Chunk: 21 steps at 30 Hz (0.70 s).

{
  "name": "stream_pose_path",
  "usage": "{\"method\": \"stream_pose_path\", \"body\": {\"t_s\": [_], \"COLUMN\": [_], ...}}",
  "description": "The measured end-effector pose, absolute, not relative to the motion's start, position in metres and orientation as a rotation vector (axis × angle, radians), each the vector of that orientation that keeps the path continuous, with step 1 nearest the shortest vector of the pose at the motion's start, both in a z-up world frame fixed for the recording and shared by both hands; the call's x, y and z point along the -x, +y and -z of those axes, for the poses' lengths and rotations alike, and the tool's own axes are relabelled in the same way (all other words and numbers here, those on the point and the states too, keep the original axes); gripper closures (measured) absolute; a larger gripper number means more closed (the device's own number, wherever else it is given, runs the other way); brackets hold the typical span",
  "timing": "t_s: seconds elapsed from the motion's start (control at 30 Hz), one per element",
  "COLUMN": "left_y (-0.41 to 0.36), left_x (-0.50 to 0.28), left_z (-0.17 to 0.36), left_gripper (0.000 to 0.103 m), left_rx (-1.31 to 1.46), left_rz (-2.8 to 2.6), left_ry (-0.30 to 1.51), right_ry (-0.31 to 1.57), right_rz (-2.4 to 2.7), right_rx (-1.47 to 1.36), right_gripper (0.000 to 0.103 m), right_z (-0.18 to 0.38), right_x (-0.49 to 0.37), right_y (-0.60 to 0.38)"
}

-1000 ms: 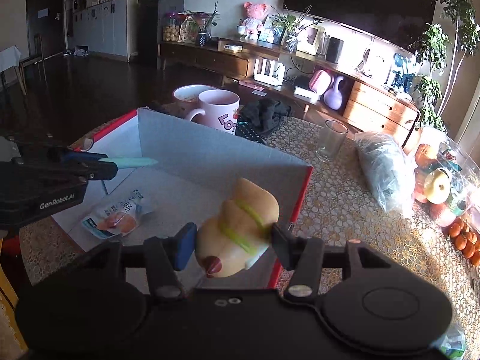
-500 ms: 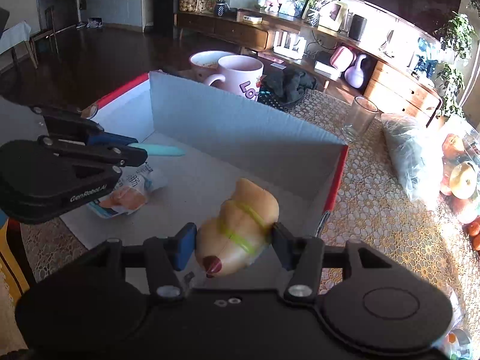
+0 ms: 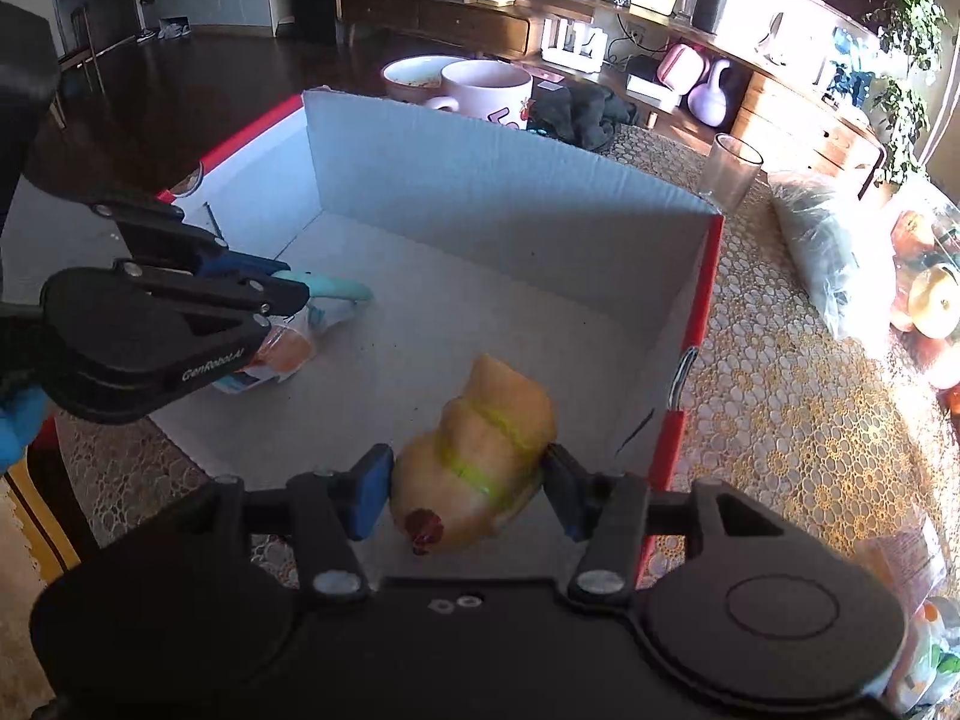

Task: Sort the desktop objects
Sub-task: 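Open the left tool to drop the teal item while the right tool releases the plush toy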

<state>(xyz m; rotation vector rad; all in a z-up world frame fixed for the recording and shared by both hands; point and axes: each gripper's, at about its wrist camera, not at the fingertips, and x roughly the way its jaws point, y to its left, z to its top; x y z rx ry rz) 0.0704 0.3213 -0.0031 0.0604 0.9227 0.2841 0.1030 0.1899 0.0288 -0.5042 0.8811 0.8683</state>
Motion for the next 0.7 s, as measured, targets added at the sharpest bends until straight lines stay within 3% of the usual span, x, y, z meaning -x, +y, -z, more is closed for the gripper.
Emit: {"method": "stream_pose_path", "body": {"t_s": [0.3, 0.5, 0.67, 0.7], "left_y": [0.320, 0.319, 0.315, 0.314], "left_x": [-0.071, -0.070, -0.068, -0.067], "left_z": [0.005, 0.005, 0.003, 0.002], "left_gripper": [0.096, 0.096, 0.088, 0.081], "left_rx": [-0.082, -0.077, -0.083, -0.083], "left_rz": [-0.290, -0.285, -0.302, -0.308], "left_ry": [0.951, 0.949, 0.947, 0.946], "right_ry": [0.902, 0.855, 0.813, 0.805], "right_rz": [-0.855, -0.863, -0.883, -0.888], "right_rx": [0.490, 0.474, 0.474, 0.470], "right_gripper": [0.045, 0.034, 0.028, 0.028], "right_z": [-0.030, -0.036, -0.045, -0.047], "right_x": [-0.104, -0.102, -0.092, -0.090], "right_y": [0.188, 0.181, 0.173, 0.171]}}
